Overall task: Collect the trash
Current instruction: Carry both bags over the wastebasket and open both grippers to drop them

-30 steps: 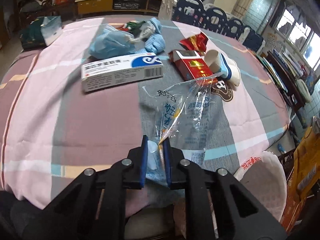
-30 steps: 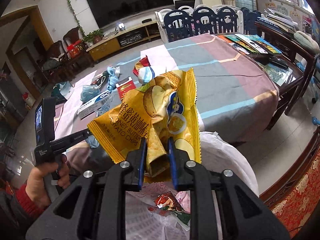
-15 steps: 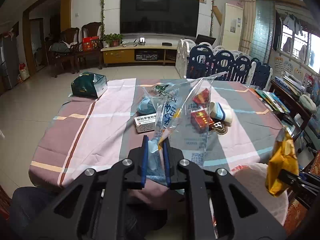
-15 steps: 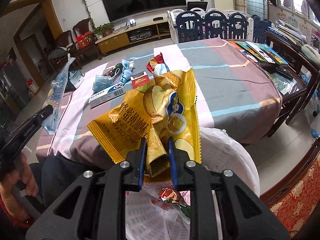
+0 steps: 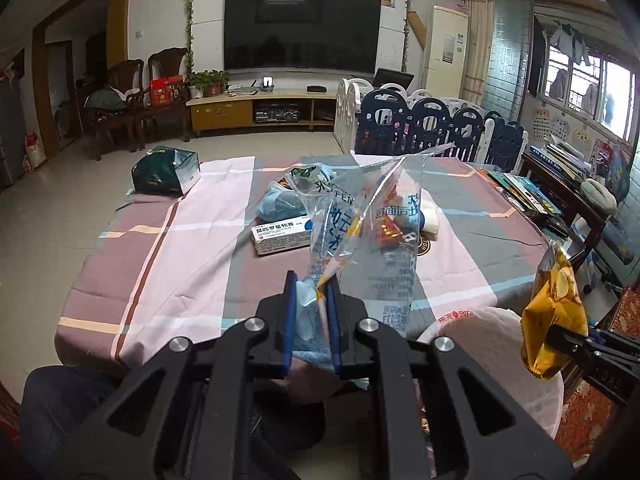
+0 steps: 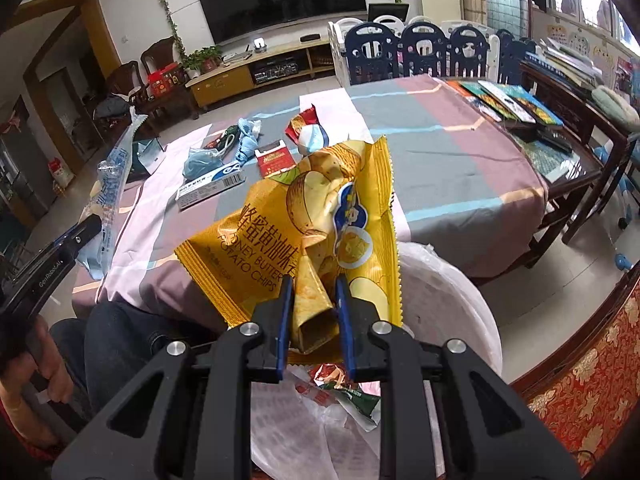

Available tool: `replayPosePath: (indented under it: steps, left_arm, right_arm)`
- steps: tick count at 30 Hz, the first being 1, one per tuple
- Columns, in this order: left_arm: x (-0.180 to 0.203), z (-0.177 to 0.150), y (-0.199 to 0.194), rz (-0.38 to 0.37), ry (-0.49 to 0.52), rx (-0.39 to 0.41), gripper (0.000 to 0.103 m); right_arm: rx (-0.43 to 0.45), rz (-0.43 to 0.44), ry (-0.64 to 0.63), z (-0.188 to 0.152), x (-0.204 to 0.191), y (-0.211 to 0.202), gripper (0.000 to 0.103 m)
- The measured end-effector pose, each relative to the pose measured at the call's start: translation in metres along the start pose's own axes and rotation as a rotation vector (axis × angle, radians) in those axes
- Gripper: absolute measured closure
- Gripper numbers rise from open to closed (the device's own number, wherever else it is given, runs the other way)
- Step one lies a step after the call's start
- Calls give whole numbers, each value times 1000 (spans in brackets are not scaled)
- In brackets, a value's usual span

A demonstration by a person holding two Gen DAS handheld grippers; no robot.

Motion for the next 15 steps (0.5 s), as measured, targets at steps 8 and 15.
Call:
replayPosePath:
  steps: [8, 15]
  left_arm:
    - [-1, -4, 5, -1, -9, -14, 88]
    - [0, -6, 8, -4, -8, -19, 88]
  right_arm:
    - [-50, 0, 33, -15, 7, 13, 81]
    - [-76, -14, 29, -25, 10, 21, 81]
Point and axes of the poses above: each gripper's, at about its wrist camera, not at the fingertips, and y roughly the way its jaws point, x to its right, z to its top, the point moved 9 cm from there along y, roughly the way its jaws point, and after that the axes turned 9 degrees about -z, right-handed, at the moved point
